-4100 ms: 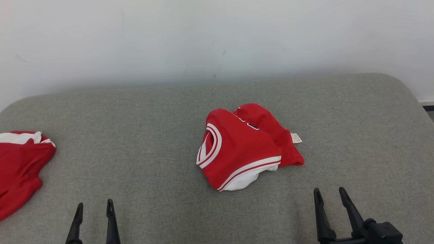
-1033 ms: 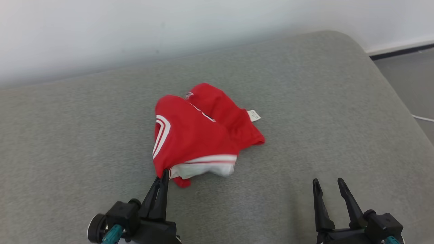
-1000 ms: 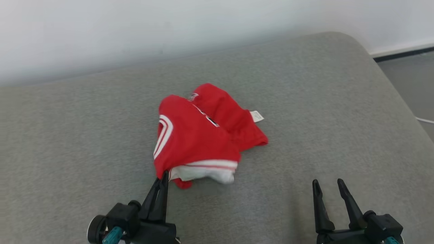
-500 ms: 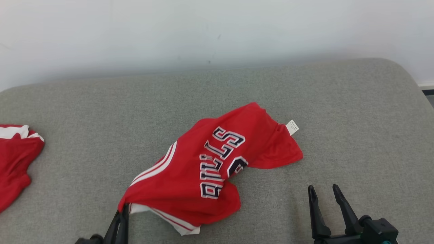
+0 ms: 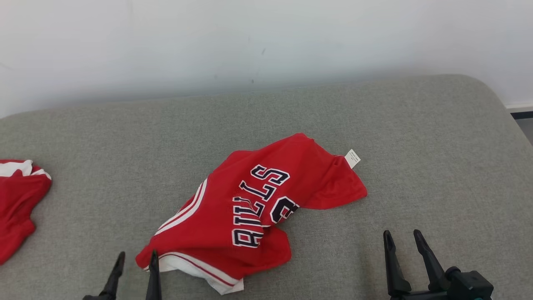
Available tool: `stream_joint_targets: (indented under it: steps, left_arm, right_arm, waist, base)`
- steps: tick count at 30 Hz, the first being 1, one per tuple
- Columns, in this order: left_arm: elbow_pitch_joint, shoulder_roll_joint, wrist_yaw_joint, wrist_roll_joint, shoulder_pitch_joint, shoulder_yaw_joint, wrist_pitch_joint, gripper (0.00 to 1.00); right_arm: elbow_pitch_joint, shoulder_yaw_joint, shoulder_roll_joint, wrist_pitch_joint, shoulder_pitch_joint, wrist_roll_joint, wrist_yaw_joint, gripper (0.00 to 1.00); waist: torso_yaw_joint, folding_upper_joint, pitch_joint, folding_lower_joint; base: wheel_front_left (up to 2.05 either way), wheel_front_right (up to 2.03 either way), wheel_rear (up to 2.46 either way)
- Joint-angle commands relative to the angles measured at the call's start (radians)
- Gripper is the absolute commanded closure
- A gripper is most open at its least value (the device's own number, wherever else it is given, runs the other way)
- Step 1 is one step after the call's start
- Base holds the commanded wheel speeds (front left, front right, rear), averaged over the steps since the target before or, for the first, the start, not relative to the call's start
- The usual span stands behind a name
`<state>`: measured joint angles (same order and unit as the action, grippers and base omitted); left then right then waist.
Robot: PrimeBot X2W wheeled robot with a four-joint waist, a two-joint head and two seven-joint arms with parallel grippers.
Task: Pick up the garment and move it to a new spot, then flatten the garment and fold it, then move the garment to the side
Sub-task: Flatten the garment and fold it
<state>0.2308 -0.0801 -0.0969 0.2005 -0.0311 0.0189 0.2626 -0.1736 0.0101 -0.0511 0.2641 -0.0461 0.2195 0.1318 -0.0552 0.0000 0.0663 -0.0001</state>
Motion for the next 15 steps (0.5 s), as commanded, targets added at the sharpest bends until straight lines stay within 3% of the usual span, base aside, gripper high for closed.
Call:
stream_joint_targets:
  steps: [1,9,15]
  left_arm:
    - [-0.02,0.008,0.003,-0.014,0.013,-0.017,0.003,0.0]
    - [-0.058,0.025,0.006,-0.033,-0.004,-0.033,0.003,0.0]
    - [-0.028,0.03,-0.014,-0.039,-0.019,0.037,0.003,0.0]
  right_arm:
    - [0.001,-0.004,0.002,0.001,-0.013,-0.011,-0.002,0.0]
    - [0.005,-0.003,0.002,0.001,-0.015,-0.013,-0.002,0.0]
    - [0.007,0.0,0.002,0.001,-0.009,-0.013,-0.002,0.0]
  waist:
    - [0.006,0.0,-0.005,0.0001]
    - [0.022,0.0,-0.011,0.0001]
    - [0.026,0.0,-0.004,0.0001]
  base:
    - [0.0,0.0,0.0]
    - [0.0,0.0,0.0]
    - [0.0,0.0,0.0]
